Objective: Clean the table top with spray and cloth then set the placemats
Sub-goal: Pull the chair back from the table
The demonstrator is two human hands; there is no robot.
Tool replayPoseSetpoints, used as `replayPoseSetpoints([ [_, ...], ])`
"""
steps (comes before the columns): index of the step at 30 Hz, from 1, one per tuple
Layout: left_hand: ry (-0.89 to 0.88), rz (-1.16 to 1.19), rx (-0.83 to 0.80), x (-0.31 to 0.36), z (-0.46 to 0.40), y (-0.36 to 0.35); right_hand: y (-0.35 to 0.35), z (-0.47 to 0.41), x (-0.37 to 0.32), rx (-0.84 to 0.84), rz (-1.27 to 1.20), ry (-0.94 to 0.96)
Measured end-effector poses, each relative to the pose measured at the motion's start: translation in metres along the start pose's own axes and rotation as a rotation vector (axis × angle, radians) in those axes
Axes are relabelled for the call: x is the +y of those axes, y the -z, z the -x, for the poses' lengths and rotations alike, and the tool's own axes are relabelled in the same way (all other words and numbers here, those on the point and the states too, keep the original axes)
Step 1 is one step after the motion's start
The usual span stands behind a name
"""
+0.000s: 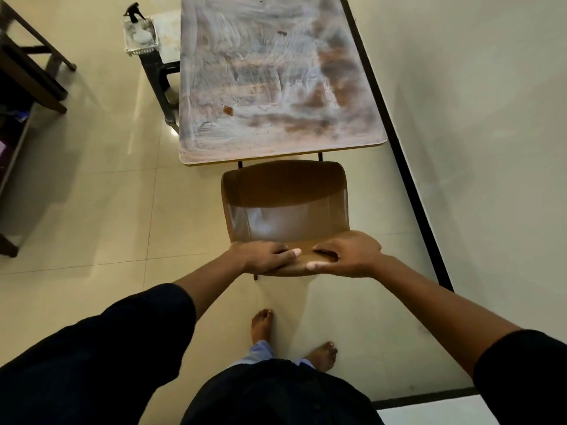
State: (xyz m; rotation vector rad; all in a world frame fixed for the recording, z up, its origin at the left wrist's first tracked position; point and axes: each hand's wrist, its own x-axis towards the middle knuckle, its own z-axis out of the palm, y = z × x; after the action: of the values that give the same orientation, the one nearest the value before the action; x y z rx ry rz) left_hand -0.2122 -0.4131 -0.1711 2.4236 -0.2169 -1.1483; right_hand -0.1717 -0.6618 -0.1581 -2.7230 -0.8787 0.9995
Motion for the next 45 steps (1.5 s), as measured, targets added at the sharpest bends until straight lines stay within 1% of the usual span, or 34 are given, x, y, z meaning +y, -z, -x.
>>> replayPoseSetpoints([
  [1, -0.003, -0.038, 0.033, 0.006, 0.013, -0.002, -0.002, 0.007, -0.001, 0.027, 0.062, 0.030],
  [2, -0.004, -0.119, 0.038, 0.004, 0.017, -0.014, -0.004, 0.011, -0.001, 0.047, 0.118, 0.055],
  [3, -0.021, -0.206, 0.089, 0.005, 0.021, -0.018, -0.005, 0.013, -0.002, 0.061, 0.156, 0.067],
  [4, -0.039, -0.297, 0.156, 0.004, 0.023, -0.017, -0.007, 0.014, -0.003, 0.073, 0.190, 0.067],
  [6, -0.026, -0.447, 0.219, 0.004, 0.029, -0.017, -0.008, 0.015, -0.007, 0.121, 0.237, 0.027],
  [10, 0.046, -0.502, 0.337, 0.017, 0.040, -0.030, -0.016, 0.016, -0.014, 0.187, 0.290, -0.078],
  [12, 0.037, -0.491, 0.382, 0.020, 0.041, -0.030, -0.019, 0.016, -0.015, 0.208, 0.295, -0.081],
  [16, 0.029, -0.476, 0.401, 0.022, 0.041, -0.034, -0.021, 0.019, -0.015, 0.231, 0.284, -0.056],
  [24, 0.042, -0.423, 0.380, 0.022, 0.040, -0.042, -0.028, 0.026, -0.015, 0.260, 0.258, -0.042],
  [34, 0.035, -0.411, 0.390, 0.015, 0.039, -0.046, -0.030, 0.026, -0.014, 0.288, 0.322, -0.033],
  [37, 0.042, -0.404, 0.358, 0.017, 0.038, -0.044, -0.030, 0.025, -0.014, 0.288, 0.328, -0.039],
  [40, 0.042, -0.395, 0.329, 0.018, 0.038, -0.040, -0.027, 0.025, -0.013, 0.280, 0.276, -0.040],
  [45, 0.062, -0.277, 0.147, 0.022, 0.033, -0.025, -0.017, 0.029, -0.010, 0.210, 0.161, -0.017],
])
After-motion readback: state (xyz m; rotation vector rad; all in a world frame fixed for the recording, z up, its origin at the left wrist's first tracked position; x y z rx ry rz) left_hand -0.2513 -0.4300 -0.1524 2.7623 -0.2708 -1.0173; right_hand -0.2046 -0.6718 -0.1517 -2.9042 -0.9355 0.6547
